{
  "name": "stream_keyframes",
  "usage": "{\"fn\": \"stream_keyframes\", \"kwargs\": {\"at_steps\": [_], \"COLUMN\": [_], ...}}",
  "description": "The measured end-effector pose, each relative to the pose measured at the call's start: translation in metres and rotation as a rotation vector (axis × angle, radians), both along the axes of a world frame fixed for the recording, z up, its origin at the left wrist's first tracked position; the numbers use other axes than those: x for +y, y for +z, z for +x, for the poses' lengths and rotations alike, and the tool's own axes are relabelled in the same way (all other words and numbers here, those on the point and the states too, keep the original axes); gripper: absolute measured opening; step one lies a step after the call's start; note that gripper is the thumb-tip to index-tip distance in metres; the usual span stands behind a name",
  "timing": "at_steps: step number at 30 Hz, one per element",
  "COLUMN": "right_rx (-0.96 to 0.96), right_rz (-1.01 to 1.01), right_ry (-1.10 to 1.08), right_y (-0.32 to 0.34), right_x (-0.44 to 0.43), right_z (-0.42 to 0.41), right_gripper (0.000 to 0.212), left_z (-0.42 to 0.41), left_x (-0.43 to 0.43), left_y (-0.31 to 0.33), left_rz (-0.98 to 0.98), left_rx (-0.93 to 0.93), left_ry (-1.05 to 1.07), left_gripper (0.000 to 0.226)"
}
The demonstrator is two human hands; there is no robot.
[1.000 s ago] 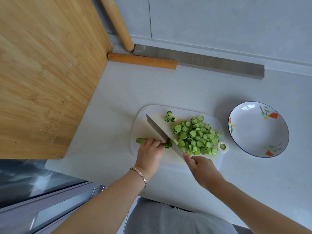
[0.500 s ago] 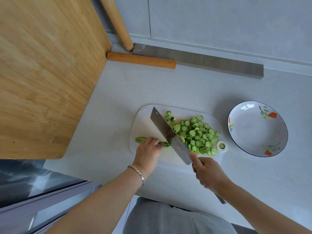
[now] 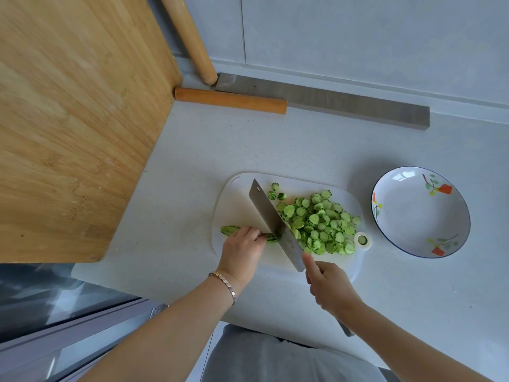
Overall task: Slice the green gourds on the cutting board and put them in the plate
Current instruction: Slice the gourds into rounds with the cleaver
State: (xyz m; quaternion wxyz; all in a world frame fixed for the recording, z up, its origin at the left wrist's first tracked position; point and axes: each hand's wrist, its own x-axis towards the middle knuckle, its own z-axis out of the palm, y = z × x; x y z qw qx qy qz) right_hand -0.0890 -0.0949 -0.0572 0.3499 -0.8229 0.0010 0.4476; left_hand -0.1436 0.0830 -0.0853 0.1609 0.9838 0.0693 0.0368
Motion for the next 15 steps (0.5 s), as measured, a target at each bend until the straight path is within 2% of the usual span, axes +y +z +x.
{"fn": "stream_keyframes", "kwargs": {"at_steps": [8, 15], "right_rx": [0.016, -0.035], "right_rz": [0.074, 0.009], "right_ry": [-0.027, 0.042], "right_y": [0.010, 0.005], "right_x": [-0.006, 0.004], "right_z": [0.001, 0.002], "right_gripper": [0.053, 0.054], "left_z": [0.002, 0.001], "left_x": [0.002, 0.002], "left_y": [-0.001, -0.001], "left_rz": [-0.003, 0.001], "left_rx": [-0.019, -0.019], "left_ry": [-0.018, -0.013], "left_gripper": [0.035, 0.034]}}
